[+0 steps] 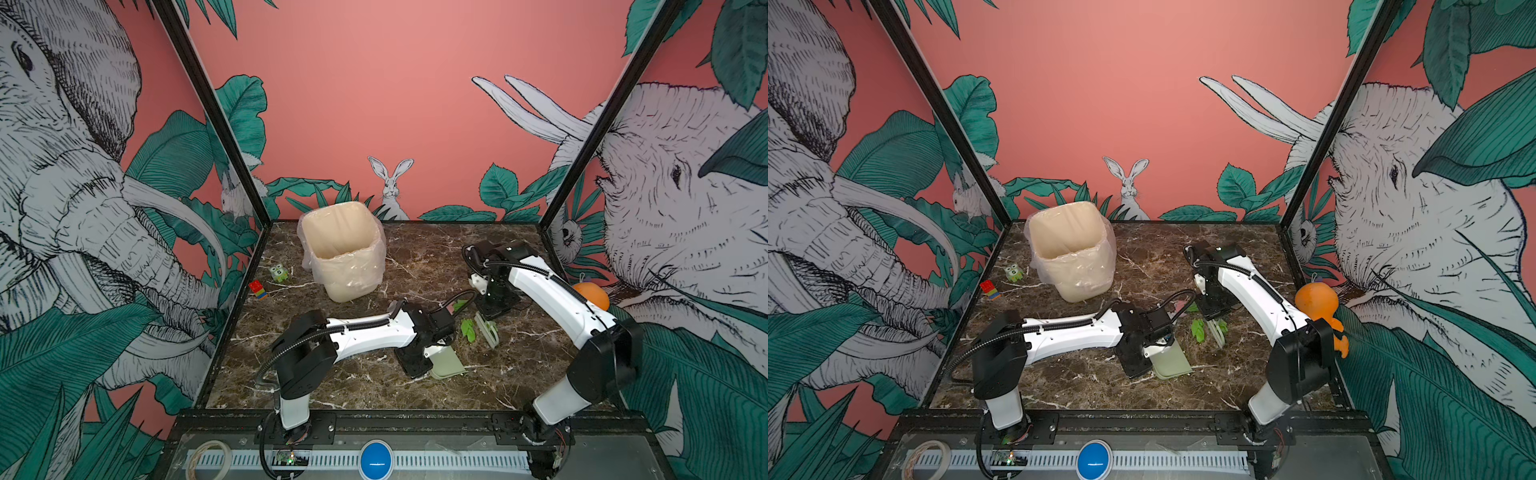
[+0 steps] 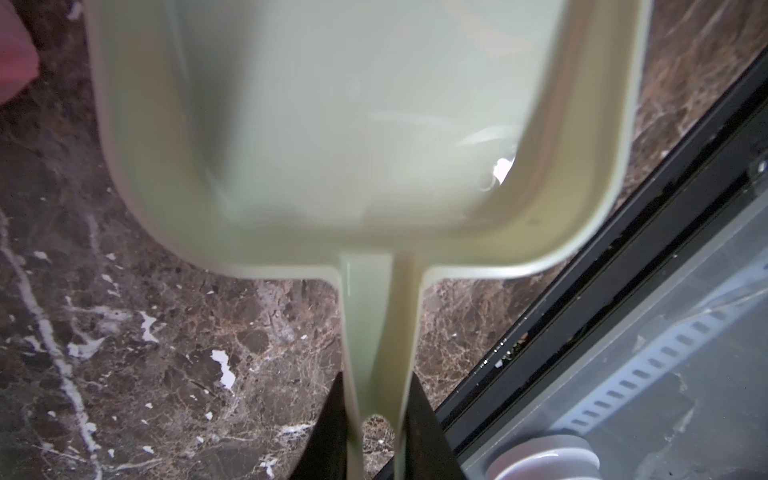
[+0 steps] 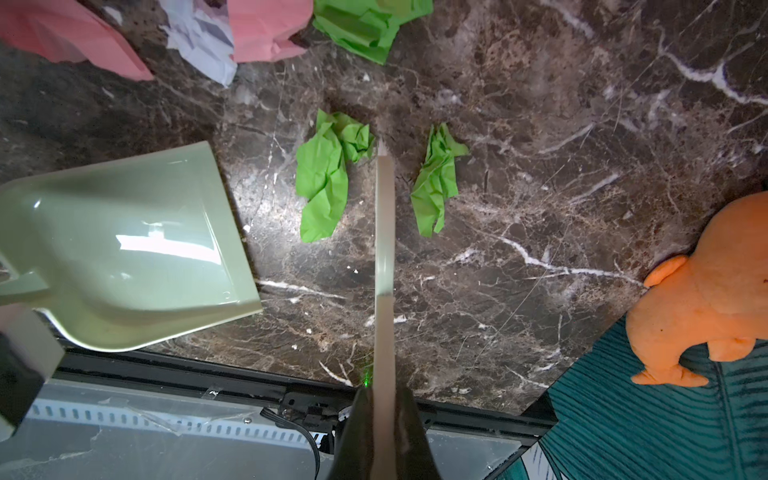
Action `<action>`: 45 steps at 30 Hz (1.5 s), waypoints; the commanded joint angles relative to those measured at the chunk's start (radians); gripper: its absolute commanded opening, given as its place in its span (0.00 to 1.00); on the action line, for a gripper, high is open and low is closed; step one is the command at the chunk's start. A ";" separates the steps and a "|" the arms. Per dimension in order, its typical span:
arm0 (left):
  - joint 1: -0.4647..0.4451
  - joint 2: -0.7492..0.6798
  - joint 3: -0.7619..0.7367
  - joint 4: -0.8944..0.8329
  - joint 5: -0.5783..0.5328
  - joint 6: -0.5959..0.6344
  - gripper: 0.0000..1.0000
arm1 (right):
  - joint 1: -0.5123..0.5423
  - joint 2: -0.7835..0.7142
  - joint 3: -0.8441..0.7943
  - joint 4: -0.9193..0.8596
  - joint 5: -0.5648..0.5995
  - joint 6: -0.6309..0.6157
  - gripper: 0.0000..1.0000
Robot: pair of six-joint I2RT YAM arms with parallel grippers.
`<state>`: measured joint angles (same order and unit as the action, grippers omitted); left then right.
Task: Sweep away the paper scraps from the table
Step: 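Sweep the two green scraps into the dustpan with the right brush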
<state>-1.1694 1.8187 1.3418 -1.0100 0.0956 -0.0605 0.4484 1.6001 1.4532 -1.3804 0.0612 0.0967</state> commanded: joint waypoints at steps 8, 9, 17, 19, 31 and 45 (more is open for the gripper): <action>0.006 0.020 0.048 -0.012 -0.032 -0.016 0.00 | 0.006 0.031 0.009 0.056 -0.004 -0.030 0.00; 0.006 0.023 0.049 -0.011 -0.038 -0.015 0.00 | 0.006 0.031 0.001 0.062 -0.006 -0.034 0.00; 0.007 0.045 0.069 -0.003 -0.088 -0.018 0.00 | 0.016 0.009 -0.050 0.076 -0.031 -0.042 0.00; 0.007 0.050 0.072 -0.003 -0.091 -0.018 0.00 | 0.026 -0.025 -0.066 0.074 -0.041 -0.036 0.00; 0.006 0.036 0.072 0.001 -0.099 -0.018 0.00 | 0.102 -0.081 -0.084 0.078 -0.034 0.012 0.00; 0.006 0.018 0.055 0.016 -0.101 -0.027 0.00 | 0.150 -0.065 -0.102 0.114 -0.125 0.034 0.00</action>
<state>-1.1641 1.8706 1.3758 -1.0298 0.0063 -0.0826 0.5457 1.5604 1.3712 -1.2644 0.0345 0.1207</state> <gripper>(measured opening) 0.199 0.075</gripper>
